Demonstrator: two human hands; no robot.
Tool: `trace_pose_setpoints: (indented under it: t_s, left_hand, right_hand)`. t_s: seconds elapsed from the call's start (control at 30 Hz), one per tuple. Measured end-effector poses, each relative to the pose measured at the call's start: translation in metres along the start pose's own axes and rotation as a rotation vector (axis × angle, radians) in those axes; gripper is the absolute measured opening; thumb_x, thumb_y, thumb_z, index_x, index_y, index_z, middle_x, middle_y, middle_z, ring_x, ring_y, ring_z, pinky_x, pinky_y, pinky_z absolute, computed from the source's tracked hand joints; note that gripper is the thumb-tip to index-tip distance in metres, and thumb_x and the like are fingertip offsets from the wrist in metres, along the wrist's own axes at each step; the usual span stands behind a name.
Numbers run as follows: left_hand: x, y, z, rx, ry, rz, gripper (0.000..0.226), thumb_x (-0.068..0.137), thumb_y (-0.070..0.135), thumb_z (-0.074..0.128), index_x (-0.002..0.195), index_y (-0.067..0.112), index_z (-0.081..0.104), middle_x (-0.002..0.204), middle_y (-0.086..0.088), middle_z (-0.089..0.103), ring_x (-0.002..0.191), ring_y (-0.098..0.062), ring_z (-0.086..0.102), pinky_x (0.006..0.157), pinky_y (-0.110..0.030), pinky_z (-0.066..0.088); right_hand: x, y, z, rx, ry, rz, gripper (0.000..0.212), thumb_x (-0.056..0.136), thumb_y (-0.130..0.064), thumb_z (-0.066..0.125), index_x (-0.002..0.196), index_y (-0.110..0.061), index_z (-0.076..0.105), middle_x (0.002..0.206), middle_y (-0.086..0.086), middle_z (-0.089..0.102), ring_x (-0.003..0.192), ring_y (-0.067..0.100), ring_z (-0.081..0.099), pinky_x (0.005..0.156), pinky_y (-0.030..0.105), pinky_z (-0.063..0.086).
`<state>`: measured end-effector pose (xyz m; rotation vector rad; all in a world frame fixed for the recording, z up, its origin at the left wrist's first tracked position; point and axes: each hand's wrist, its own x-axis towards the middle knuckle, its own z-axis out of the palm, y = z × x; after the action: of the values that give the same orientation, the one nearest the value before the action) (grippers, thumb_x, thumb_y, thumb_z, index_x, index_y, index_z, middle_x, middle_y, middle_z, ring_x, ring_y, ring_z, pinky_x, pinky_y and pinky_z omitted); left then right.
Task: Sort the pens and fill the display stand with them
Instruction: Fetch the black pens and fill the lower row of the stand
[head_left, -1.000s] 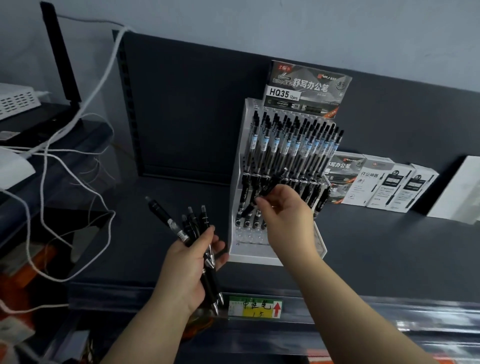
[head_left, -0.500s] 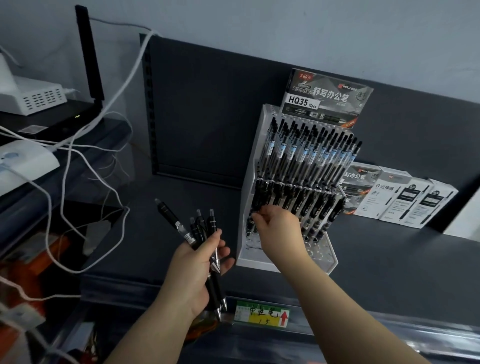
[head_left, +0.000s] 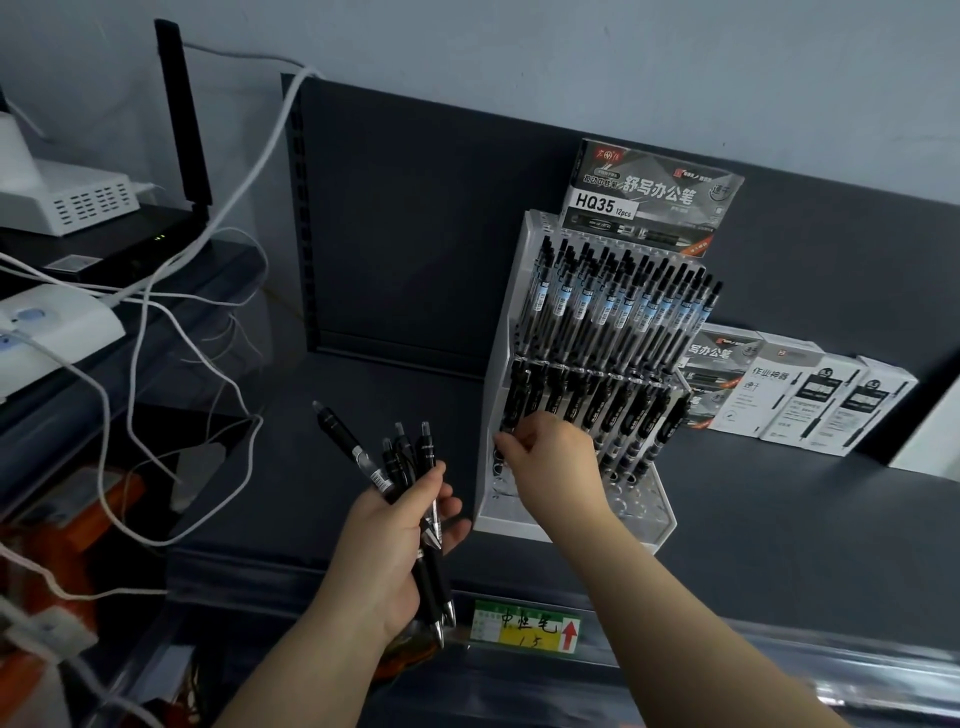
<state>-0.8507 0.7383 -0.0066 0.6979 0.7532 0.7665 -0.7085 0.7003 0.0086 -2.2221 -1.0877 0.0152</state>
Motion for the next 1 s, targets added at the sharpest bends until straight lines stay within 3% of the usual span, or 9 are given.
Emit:
trace_pose_setpoints:
  t_s: [0.17, 0.23, 0.33, 0.5, 0.6, 0.7, 0.87, 0.93, 1.0]
  left_hand:
    - [-0.002, 0.001, 0.000, -0.014, -0.005, -0.001, 0.007, 0.086, 0.011, 0.062, 0.087, 0.005, 0.065, 0.073, -0.005, 0.063, 0.072, -0.017, 0.063, 0.066, -0.037, 0.054]
    - [-0.002, 0.002, 0.000, -0.033, -0.025, -0.004, 0.008, 0.086, 0.011, 0.062, 0.091, 0.005, 0.065, 0.077, -0.006, 0.066, 0.079, -0.019, 0.065, 0.067, -0.037, 0.055]
    - [-0.003, 0.002, 0.000, -0.050, -0.056, -0.016, 0.010, 0.086, 0.011, 0.061, 0.093, 0.006, 0.066, 0.089, -0.009, 0.070, 0.093, -0.023, 0.067, 0.070, -0.040, 0.055]
    - [-0.006, 0.002, 0.003, -0.005, -0.128, -0.039, 0.014, 0.087, 0.016, 0.059, 0.086, 0.007, 0.070, 0.096, -0.013, 0.072, 0.093, -0.027, 0.067, 0.077, -0.041, 0.053]
    - [-0.009, 0.001, 0.007, 0.034, -0.165, -0.033, 0.015, 0.082, 0.019, 0.060, 0.084, 0.008, 0.071, 0.092, -0.011, 0.072, 0.089, -0.027, 0.067, 0.064, -0.038, 0.054]
    - [-0.012, 0.004, 0.009, 0.045, -0.225, -0.053, 0.023, 0.079, 0.022, 0.060, 0.089, 0.004, 0.071, 0.087, -0.013, 0.071, 0.075, -0.026, 0.069, 0.056, -0.035, 0.056]
    - [-0.008, 0.001, 0.010, 0.068, -0.189, -0.038, 0.022, 0.088, 0.017, 0.058, 0.099, 0.000, 0.068, 0.091, -0.015, 0.071, 0.085, -0.028, 0.069, 0.066, -0.038, 0.055]
    - [-0.006, -0.001, 0.011, 0.075, -0.160, -0.026, 0.019, 0.089, 0.016, 0.058, 0.096, 0.004, 0.069, 0.091, -0.013, 0.072, 0.089, -0.028, 0.068, 0.071, -0.037, 0.053]
    - [-0.005, -0.002, 0.012, 0.066, -0.148, -0.030, 0.017, 0.089, 0.016, 0.057, 0.096, 0.006, 0.069, 0.092, -0.013, 0.073, 0.090, -0.027, 0.068, 0.073, -0.038, 0.053]
  right_hand:
    - [-0.001, -0.001, -0.001, 0.004, -0.010, 0.004, 0.026, 0.092, -0.030, 0.056, 0.103, -0.007, 0.062, 0.086, 0.003, 0.066, 0.067, 0.010, 0.049, 0.056, 0.017, 0.036]
    - [-0.005, -0.002, -0.003, 0.069, 0.013, 0.016, 0.020, 0.089, -0.031, 0.061, 0.098, -0.013, 0.058, 0.080, -0.007, 0.059, 0.064, 0.004, 0.048, 0.049, 0.008, 0.032]
    - [-0.020, -0.006, -0.009, 0.228, 0.055, 0.025, 0.015, 0.086, -0.030, 0.064, 0.088, -0.021, 0.051, 0.074, -0.013, 0.054, 0.064, -0.002, 0.050, 0.051, 0.007, 0.037]
    - [-0.051, -0.021, -0.012, 0.559, -0.439, -0.001, 0.006, 0.087, -0.020, 0.063, 0.088, -0.015, 0.066, 0.072, -0.006, 0.065, 0.060, -0.002, 0.060, 0.060, 0.014, 0.050]
    - [-0.054, -0.015, -0.009, 0.696, -0.493, 0.067, 0.009, 0.085, -0.017, 0.066, 0.085, -0.008, 0.067, 0.066, -0.004, 0.060, 0.054, 0.001, 0.052, 0.053, 0.017, 0.042]
    - [-0.053, -0.009, -0.014, 0.808, -0.516, 0.112, 0.012, 0.087, -0.012, 0.062, 0.076, -0.014, 0.067, 0.060, -0.006, 0.056, 0.053, 0.005, 0.046, 0.053, 0.019, 0.038]
    - [-0.054, -0.009, -0.021, 0.604, -0.509, -0.006, 0.016, 0.091, -0.017, 0.058, 0.077, -0.015, 0.064, 0.060, -0.006, 0.057, 0.053, 0.000, 0.049, 0.055, 0.019, 0.043]
    - [-0.054, -0.011, -0.018, 0.549, -0.470, -0.008, 0.003, 0.087, -0.018, 0.064, 0.087, -0.017, 0.066, 0.071, 0.003, 0.067, 0.062, 0.004, 0.059, 0.061, 0.024, 0.052]
    - [-0.051, -0.010, -0.016, 0.533, -0.402, 0.034, 0.014, 0.084, -0.018, 0.067, 0.097, -0.018, 0.061, 0.078, 0.003, 0.071, 0.069, 0.006, 0.065, 0.065, 0.021, 0.054]
